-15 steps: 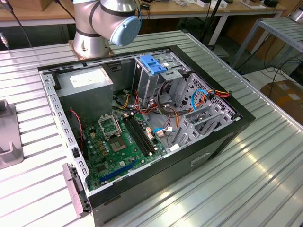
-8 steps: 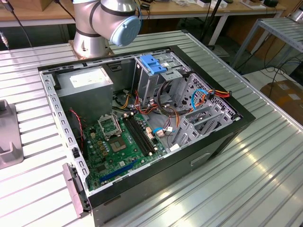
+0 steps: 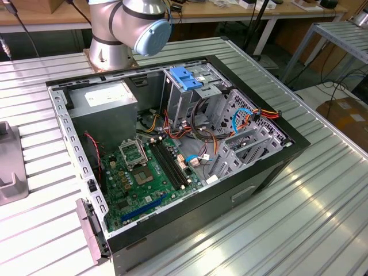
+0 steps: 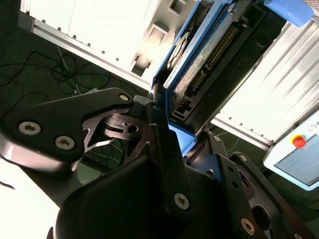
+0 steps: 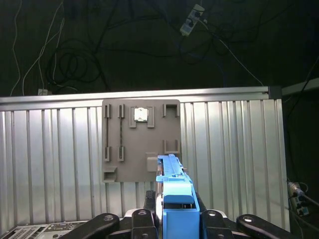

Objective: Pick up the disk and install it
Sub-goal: 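Pick up the disk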

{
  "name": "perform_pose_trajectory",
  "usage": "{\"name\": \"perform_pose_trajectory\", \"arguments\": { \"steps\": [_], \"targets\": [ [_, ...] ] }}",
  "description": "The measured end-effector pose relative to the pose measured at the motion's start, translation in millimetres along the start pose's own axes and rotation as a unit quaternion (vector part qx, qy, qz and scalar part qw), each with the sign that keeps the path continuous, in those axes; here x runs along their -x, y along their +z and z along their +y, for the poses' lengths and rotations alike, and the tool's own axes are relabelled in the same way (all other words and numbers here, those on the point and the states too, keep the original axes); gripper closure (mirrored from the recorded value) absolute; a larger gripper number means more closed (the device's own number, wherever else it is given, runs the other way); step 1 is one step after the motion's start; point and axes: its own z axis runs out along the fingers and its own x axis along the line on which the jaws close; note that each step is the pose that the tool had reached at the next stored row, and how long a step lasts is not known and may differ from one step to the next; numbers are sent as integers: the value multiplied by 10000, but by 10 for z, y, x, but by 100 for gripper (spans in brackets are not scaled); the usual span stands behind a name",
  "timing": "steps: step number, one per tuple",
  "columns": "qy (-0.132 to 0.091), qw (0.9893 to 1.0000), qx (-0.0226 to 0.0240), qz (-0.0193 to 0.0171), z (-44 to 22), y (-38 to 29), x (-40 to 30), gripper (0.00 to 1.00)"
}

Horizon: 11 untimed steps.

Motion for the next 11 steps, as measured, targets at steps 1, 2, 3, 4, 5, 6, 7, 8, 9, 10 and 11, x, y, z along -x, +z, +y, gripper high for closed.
{"name": "perform_pose_trajectory", "arguments": {
  "steps": [1, 2, 3, 4, 5, 6, 7, 8, 9, 10, 11],
  "targets": [
    [0, 10000, 0, 0, -5, 0, 0, 63],
    [0, 10000, 0, 0, -10, -1, 0, 63],
    [0, 10000, 0, 0, -14, -1, 0, 63],
    [0, 10000, 0, 0, -16, -1, 0, 63],
    [0, 10000, 0, 0, -21, -1, 0, 63],
    [0, 10000, 0, 0, -25, -1, 0, 63],
    [0, 10000, 0, 0, -28, -2, 0, 63],
    [0, 10000, 0, 0, -31, -2, 0, 63],
    [0, 10000, 0, 0, -34, -2, 0, 63],
    [0, 10000, 0, 0, -37, -2, 0, 63],
    [0, 10000, 0, 0, -40, -2, 0, 63]
  ]
}}
